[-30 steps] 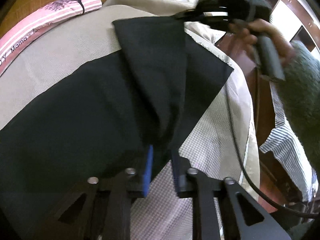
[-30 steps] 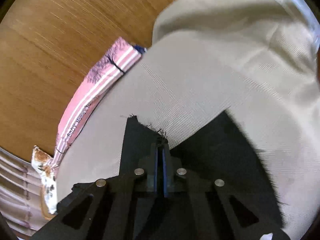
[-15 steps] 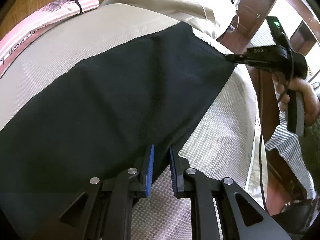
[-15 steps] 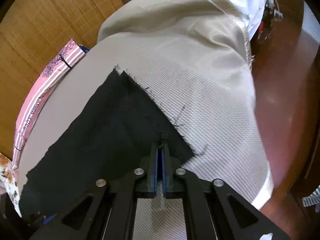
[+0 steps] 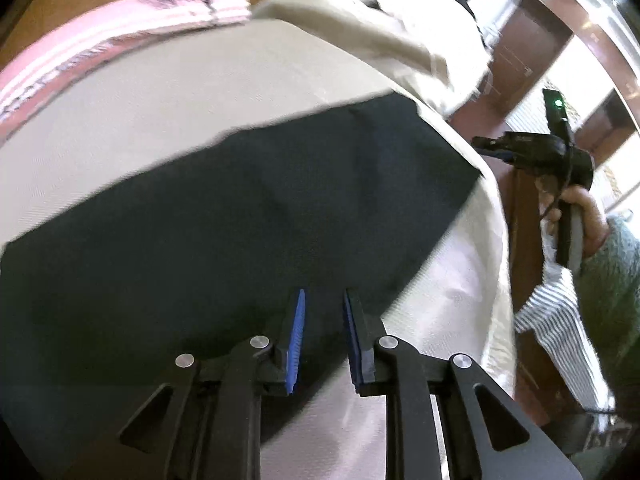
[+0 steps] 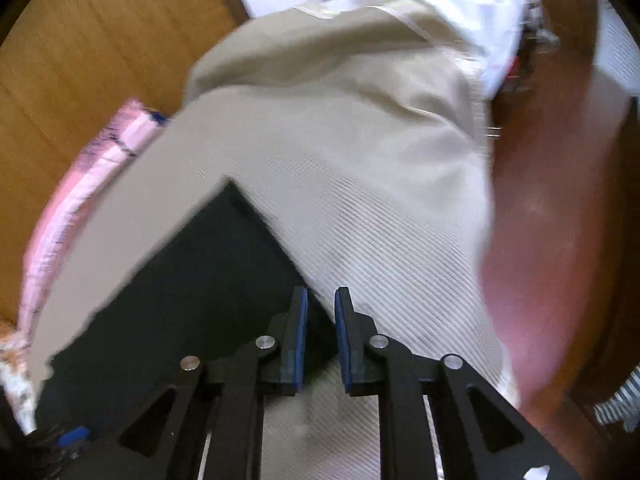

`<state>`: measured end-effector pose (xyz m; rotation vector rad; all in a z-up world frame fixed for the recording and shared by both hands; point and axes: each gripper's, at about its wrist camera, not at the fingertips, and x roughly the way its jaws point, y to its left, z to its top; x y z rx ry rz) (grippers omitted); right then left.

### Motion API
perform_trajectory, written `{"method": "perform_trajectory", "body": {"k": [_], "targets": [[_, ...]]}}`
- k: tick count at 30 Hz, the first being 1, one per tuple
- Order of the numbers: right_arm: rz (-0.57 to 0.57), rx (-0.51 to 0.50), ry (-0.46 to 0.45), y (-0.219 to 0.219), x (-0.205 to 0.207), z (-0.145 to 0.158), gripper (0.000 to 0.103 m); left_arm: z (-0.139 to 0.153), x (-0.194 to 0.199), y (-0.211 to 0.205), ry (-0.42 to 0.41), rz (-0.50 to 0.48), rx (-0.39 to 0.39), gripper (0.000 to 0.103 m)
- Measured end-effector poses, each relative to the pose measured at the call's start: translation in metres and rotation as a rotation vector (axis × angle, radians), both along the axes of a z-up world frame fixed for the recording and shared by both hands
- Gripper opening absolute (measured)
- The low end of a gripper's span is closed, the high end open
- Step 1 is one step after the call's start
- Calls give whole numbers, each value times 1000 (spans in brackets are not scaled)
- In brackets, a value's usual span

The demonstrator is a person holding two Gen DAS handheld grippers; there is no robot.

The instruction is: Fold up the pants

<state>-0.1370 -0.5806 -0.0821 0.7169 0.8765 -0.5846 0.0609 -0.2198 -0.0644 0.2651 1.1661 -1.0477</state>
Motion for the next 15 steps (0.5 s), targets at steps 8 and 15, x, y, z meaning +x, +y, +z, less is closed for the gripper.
{"method": "perform_trajectory", "body": {"k": [8,15], "targets": [[269,-3,44,-9,116,-6,25,-13,59,39,-75,252,81,21],[311,-12,99,-20,145,-26,25,-32,81,62,-69,344,126,21]]}}
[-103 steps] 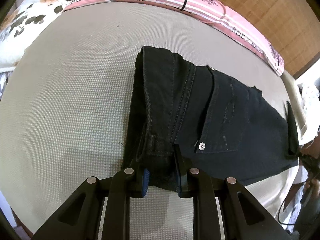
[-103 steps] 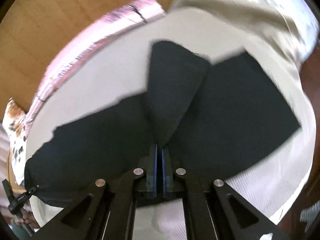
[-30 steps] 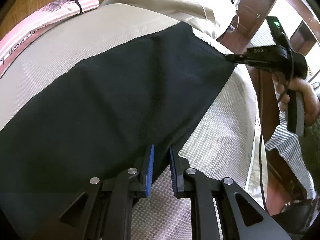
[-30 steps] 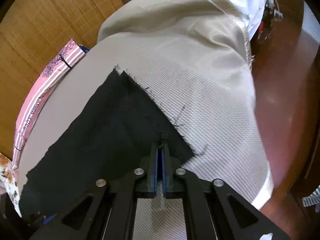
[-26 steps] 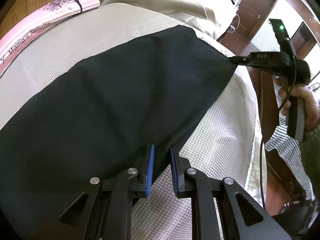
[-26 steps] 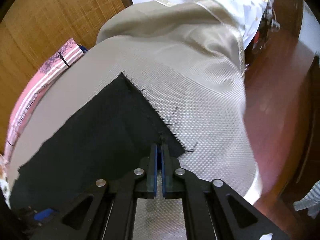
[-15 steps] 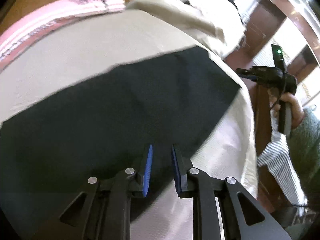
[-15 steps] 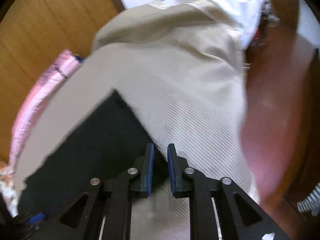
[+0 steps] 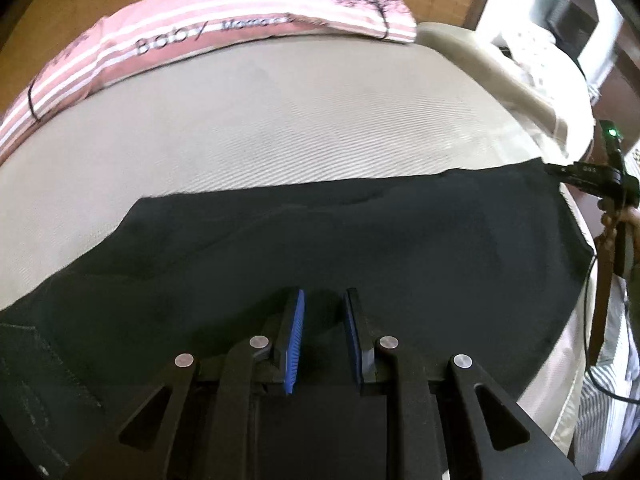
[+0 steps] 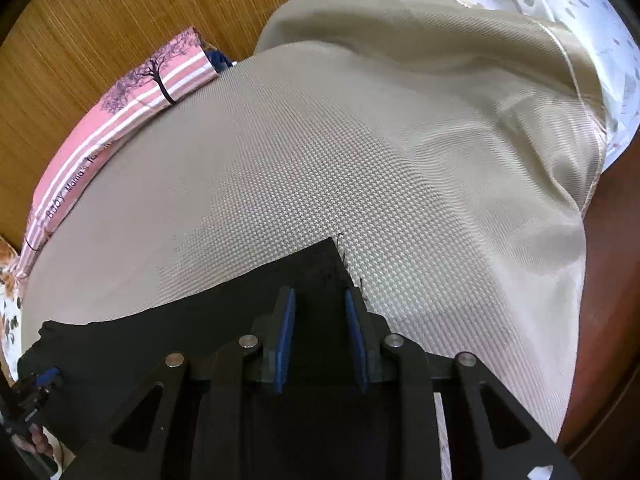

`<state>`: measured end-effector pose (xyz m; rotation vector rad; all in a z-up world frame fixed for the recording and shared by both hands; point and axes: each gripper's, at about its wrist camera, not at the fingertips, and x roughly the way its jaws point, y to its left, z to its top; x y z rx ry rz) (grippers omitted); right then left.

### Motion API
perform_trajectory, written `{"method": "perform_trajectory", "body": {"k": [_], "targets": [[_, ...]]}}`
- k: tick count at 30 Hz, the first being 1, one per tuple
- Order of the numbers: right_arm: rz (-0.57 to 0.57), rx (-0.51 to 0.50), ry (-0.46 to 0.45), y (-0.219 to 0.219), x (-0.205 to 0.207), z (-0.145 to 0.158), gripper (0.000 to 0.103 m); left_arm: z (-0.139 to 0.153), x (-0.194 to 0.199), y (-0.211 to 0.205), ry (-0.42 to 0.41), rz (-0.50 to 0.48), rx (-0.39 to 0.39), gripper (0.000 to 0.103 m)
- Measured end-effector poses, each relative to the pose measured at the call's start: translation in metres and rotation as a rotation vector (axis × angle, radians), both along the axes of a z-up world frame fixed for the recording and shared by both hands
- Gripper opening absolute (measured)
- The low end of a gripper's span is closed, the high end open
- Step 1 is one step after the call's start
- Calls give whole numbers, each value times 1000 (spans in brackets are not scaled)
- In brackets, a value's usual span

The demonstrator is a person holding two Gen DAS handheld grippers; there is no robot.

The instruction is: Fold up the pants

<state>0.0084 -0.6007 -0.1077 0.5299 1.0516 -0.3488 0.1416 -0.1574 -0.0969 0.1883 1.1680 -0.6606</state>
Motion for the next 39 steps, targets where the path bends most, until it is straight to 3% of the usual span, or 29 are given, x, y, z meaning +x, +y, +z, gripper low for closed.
{"method": "perform_trajectory", "body": {"k": [18,22,23,24,25,32,36,39], "targets": [[170,-87,-83,27,-6,15,23,-3,5,1,-32,15,4,21],[164,-57,-41,21,2,2,22,-3,3,0,-38,17,5,22],[163,-47,-32,19,4,-1,18,-3,3,0,-38,18,4,22],[159,-41,-26,18,4,-3,7,-3,3,0,-37,19,3,22],[158,-45,-33,18,3,-1,6,-3,3,1,-33,23,-2,22],[110,-215,-89,28,6,24,3,-1,16,5,-45,79,-13,22],[85,-219,-81,23,16,17,3,-1,23,13,-70,128,-19,21],[71,-225,-26,21,20,0,3,-6,28,20,-73,152,-29,15]]}}
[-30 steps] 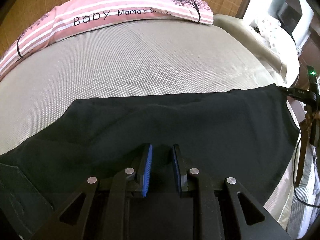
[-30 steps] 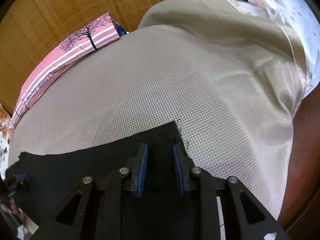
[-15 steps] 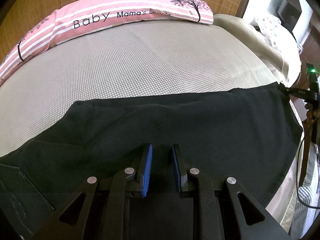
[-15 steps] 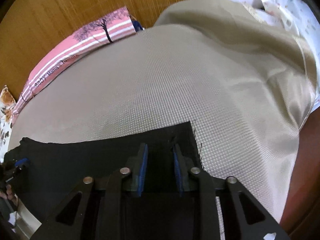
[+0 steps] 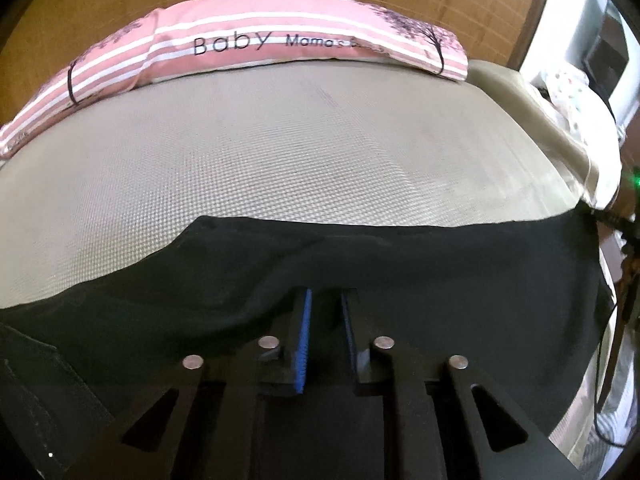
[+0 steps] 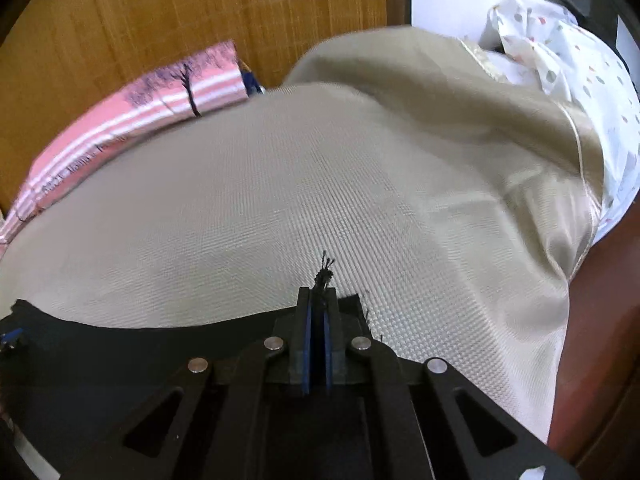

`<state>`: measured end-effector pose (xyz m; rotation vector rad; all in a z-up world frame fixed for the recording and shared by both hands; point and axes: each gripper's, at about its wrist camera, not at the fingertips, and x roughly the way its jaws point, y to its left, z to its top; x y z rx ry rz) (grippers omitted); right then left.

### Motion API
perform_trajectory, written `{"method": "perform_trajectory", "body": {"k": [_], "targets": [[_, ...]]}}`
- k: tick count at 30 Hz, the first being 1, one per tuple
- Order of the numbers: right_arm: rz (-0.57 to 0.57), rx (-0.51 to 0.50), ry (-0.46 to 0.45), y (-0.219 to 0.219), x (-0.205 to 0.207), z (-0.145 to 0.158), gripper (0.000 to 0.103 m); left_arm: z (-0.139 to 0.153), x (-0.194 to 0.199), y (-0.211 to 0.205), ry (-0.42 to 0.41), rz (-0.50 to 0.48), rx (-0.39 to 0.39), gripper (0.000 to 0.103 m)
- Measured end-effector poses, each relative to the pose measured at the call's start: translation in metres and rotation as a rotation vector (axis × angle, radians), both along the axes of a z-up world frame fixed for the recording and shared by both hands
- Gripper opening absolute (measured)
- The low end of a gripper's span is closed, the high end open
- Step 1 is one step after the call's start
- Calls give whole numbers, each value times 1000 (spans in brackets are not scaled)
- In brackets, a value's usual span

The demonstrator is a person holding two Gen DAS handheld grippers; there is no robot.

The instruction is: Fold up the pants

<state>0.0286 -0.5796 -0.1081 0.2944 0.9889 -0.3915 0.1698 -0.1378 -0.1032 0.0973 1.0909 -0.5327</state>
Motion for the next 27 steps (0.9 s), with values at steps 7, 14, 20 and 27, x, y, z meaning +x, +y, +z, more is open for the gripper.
{"method": "perform_trajectory", "body": {"k": [7,14,20,27], "targets": [[-171,14,-6,-27,-29,13,29,2,2,16,-13,9,8,13],[-268,192,-98,-11,-120,42,29,3,-10,19,-13,-31,37,19],[-307,305,-70,22,-170,23,26,5,-24,17,-19,-50,53,29],[-345,322,-46,26,-173,0,24,9,-42,24,-21,-62,76,31]]}}
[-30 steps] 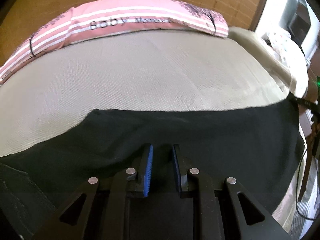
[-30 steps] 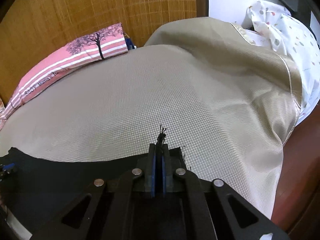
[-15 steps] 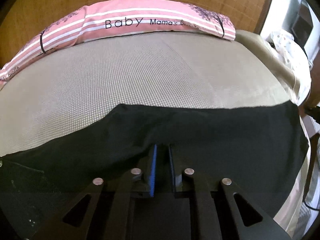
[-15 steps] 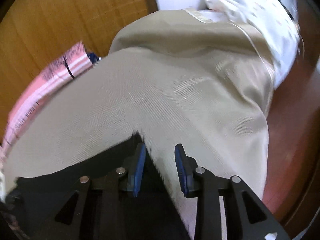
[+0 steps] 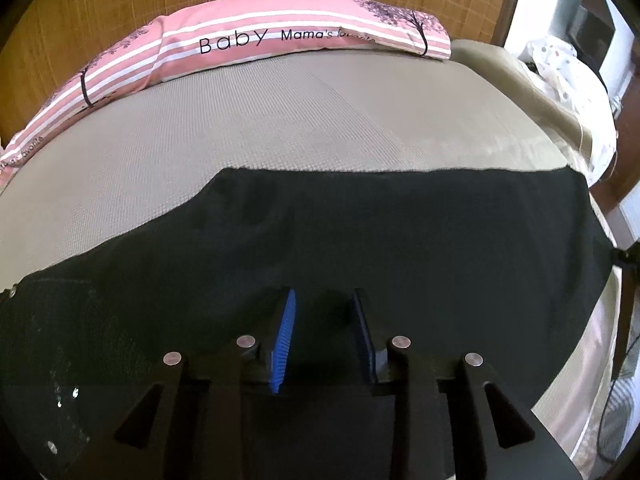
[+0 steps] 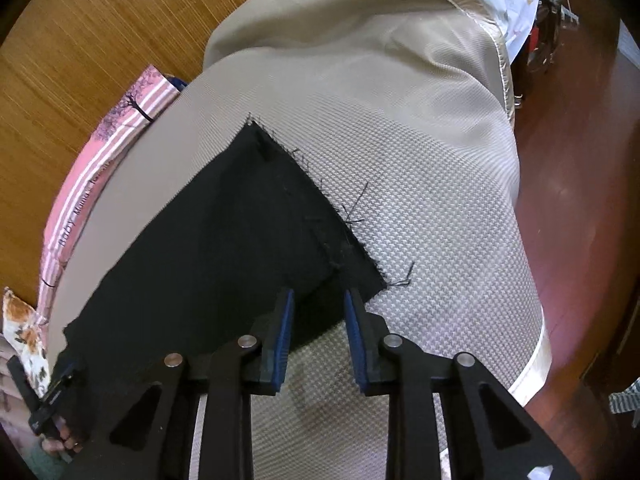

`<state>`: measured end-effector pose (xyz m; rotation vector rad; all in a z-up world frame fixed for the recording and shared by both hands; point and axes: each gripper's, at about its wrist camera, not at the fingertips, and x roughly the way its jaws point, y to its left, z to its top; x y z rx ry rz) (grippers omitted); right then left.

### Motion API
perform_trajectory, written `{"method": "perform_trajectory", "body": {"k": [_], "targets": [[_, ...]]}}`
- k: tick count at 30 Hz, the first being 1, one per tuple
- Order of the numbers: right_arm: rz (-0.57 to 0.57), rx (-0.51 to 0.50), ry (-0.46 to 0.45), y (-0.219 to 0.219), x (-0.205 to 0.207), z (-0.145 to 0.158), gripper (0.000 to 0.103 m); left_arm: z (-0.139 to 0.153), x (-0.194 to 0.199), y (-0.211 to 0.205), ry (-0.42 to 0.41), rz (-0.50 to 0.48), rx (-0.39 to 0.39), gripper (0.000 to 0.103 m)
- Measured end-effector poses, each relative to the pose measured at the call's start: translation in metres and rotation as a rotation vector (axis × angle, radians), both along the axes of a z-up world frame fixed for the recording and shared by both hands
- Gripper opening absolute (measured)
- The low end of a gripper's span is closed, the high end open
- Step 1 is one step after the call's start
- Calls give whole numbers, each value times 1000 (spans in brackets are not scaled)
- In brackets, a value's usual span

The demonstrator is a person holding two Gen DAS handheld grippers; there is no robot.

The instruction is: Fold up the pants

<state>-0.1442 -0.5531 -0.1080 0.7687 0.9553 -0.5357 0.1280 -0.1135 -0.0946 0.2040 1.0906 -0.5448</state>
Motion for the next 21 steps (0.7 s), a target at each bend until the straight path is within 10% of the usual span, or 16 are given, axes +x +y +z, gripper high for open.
{"method": "perform_trajectory", "body": {"k": [11,21], "targets": [[-32,-123,12,10,7,21,1,1,-14,15,-13,25,33,33],[-40,-184,134,16,8,5,6,-2,-7,41,-16,78,34,35]]}}
